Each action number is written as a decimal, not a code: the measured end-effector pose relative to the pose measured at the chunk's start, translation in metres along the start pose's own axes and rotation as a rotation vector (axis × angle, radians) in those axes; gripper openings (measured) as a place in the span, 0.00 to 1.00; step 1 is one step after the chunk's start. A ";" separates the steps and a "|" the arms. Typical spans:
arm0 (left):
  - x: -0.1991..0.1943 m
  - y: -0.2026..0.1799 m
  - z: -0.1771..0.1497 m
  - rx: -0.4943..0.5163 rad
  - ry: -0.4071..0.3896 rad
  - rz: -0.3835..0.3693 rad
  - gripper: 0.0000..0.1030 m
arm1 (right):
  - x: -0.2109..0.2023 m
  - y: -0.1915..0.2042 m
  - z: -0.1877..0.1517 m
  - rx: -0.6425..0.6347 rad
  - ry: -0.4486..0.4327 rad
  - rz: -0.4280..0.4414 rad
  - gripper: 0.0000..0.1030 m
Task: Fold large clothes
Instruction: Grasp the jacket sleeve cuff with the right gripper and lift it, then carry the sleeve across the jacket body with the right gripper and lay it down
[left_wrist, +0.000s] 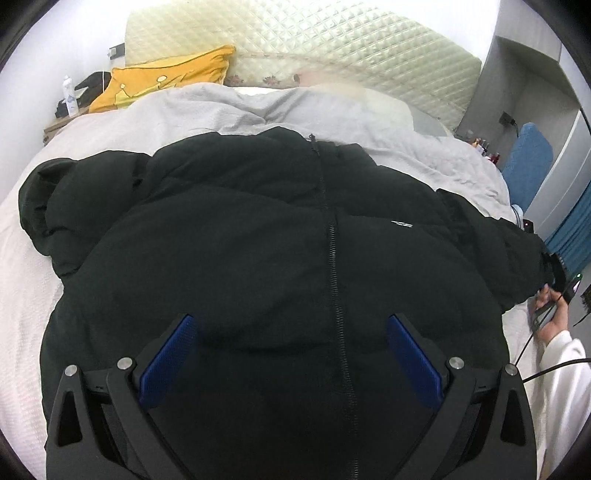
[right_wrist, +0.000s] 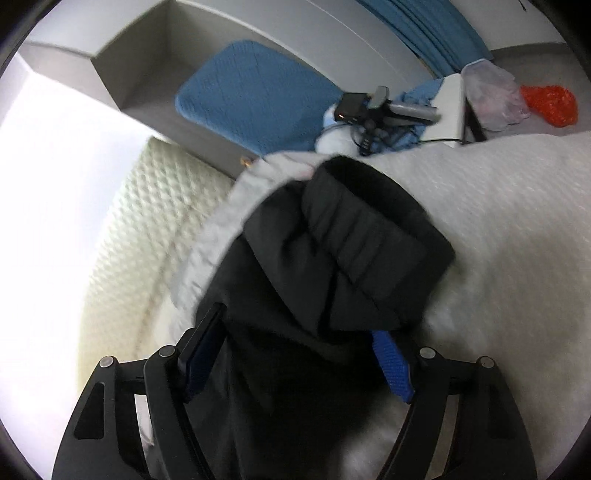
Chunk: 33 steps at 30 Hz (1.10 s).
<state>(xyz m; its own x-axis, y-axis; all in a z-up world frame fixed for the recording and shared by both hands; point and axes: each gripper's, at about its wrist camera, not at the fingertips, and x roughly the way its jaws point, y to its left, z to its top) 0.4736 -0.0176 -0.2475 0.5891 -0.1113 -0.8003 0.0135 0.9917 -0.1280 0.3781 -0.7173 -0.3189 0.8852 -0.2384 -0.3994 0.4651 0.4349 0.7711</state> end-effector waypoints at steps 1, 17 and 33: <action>0.001 0.002 -0.003 0.002 -0.005 0.013 1.00 | 0.002 0.002 0.003 -0.001 -0.011 0.009 0.70; -0.074 0.021 -0.037 -0.035 -0.094 0.077 1.00 | -0.104 0.068 0.051 -0.220 -0.123 -0.074 0.03; -0.177 0.050 -0.066 -0.010 -0.151 0.042 1.00 | -0.220 0.259 0.029 -0.614 -0.148 0.084 0.01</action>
<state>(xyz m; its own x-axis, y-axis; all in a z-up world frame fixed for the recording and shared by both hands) 0.3165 0.0473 -0.1511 0.7042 -0.0584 -0.7076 -0.0209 0.9945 -0.1029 0.3037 -0.5773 -0.0165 0.9284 -0.2804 -0.2438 0.3544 0.8654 0.3544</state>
